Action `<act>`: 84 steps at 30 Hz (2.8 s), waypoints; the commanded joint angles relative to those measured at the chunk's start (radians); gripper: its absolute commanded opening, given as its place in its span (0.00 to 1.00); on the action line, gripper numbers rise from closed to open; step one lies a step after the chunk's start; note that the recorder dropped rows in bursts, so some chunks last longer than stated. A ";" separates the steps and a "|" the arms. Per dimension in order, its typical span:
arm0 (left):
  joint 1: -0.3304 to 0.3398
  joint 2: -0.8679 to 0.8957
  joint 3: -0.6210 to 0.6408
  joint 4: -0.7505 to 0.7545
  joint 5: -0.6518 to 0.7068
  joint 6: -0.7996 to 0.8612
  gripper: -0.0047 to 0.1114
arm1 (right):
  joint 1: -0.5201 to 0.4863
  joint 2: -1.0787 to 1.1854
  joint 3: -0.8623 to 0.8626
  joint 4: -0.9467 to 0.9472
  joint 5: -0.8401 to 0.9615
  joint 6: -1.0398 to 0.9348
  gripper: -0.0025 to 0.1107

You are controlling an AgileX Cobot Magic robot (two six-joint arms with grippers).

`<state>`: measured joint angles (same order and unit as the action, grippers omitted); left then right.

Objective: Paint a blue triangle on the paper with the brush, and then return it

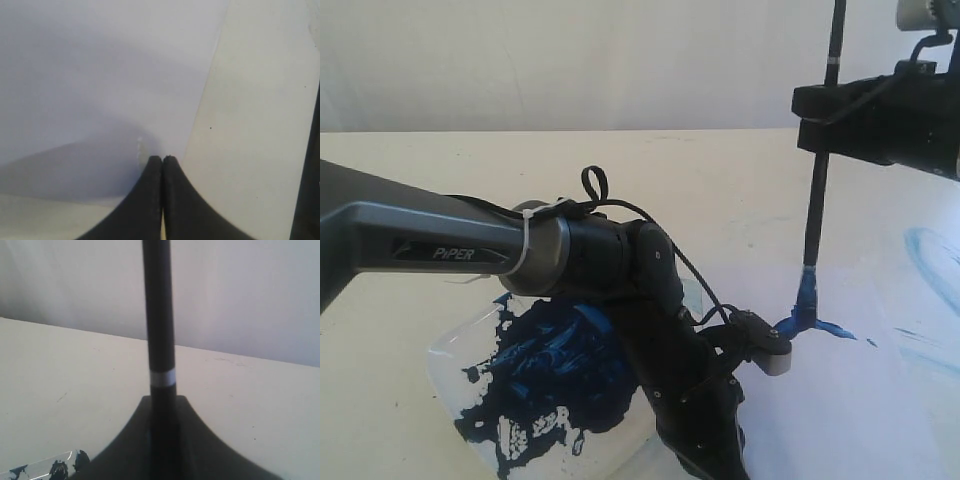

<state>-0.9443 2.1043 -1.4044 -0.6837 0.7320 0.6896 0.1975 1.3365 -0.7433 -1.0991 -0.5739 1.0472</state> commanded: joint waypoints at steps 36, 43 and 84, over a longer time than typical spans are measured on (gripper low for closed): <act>-0.005 0.012 0.008 0.013 0.028 0.004 0.04 | 0.004 -0.296 0.012 0.082 0.602 0.094 0.02; -0.005 0.012 0.008 0.013 0.031 0.004 0.04 | 0.004 -0.268 0.020 0.082 0.495 0.104 0.02; -0.005 0.012 0.008 0.013 0.044 0.004 0.04 | 0.001 0.166 -0.038 0.841 0.123 -0.522 0.02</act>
<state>-0.9443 2.1059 -1.4044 -0.6819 0.7482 0.6916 0.2015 1.4694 -0.7761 -0.2638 -0.4103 0.5354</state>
